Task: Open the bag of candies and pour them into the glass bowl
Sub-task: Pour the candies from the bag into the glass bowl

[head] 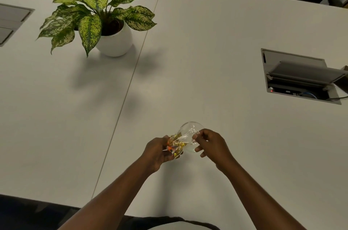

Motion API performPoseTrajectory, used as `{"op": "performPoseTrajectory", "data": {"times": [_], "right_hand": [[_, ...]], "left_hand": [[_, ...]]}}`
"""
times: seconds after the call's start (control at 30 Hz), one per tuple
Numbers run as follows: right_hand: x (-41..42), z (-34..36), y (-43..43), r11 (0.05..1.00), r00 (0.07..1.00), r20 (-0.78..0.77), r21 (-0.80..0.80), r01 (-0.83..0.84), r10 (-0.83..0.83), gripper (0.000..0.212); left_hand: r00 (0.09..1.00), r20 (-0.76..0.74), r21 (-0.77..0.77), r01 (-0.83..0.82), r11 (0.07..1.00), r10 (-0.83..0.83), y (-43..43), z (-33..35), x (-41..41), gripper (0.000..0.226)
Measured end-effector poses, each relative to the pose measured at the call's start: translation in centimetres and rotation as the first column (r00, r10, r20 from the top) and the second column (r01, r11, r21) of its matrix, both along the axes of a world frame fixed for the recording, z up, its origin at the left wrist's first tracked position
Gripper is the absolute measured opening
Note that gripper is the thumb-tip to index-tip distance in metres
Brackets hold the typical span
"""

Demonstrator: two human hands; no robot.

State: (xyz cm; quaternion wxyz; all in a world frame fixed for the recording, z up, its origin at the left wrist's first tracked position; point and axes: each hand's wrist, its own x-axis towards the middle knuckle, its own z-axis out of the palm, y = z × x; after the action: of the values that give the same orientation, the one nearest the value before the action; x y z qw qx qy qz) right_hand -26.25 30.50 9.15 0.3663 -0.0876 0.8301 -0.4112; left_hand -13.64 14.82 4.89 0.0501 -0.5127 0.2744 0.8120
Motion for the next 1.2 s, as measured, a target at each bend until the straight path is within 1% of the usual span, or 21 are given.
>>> {"op": "performPoseTrajectory", "data": {"times": [0.13, 0.27, 0.4, 0.63, 0.9, 1.2], "right_hand": [[-0.3, -1.3, -0.1, 0.996, 0.981, 0.174, 0.009, 0.090, -0.090, 0.015], [-0.3, -2.0, 0.0, 0.991, 0.962, 0.239, 0.019, 0.131, -0.131, 0.020], [-0.3, -2.4, 0.1, 0.991, 0.959, 0.247, 0.029, 0.134, -0.137, 0.019], [-0.3, -2.9, -0.1, 0.993, 0.970, 0.217, 0.061, 0.101, -0.112, 0.018], [-0.4, -3.5, 0.1, 0.990, 0.970, 0.209, 0.085, 0.110, -0.126, 0.017], [-0.4, -3.3, 0.3, 0.994, 0.975, 0.204, 0.071, 0.078, -0.092, 0.019]], "left_hand": [[0.999, 0.036, -0.018, 0.003, 1.000, -0.002, -0.1, -0.5, 0.0, 0.025], [0.998, 0.057, -0.035, 0.034, 0.999, -0.032, -0.2, -0.7, 0.1, 0.028], [0.995, 0.075, -0.101, 0.078, 0.992, -0.070, -0.3, -0.9, 0.0, 0.030], [0.986, 0.109, -0.188, 0.147, 0.971, -0.129, -0.6, -1.0, -0.2, 0.025], [0.980, 0.042, -0.185, 0.197, 0.963, -0.192, -0.5, 0.1, -0.1, 0.026], [0.981, 0.025, -0.177, 0.194, 0.965, -0.193, -0.8, 0.5, 0.3, 0.023]]}}
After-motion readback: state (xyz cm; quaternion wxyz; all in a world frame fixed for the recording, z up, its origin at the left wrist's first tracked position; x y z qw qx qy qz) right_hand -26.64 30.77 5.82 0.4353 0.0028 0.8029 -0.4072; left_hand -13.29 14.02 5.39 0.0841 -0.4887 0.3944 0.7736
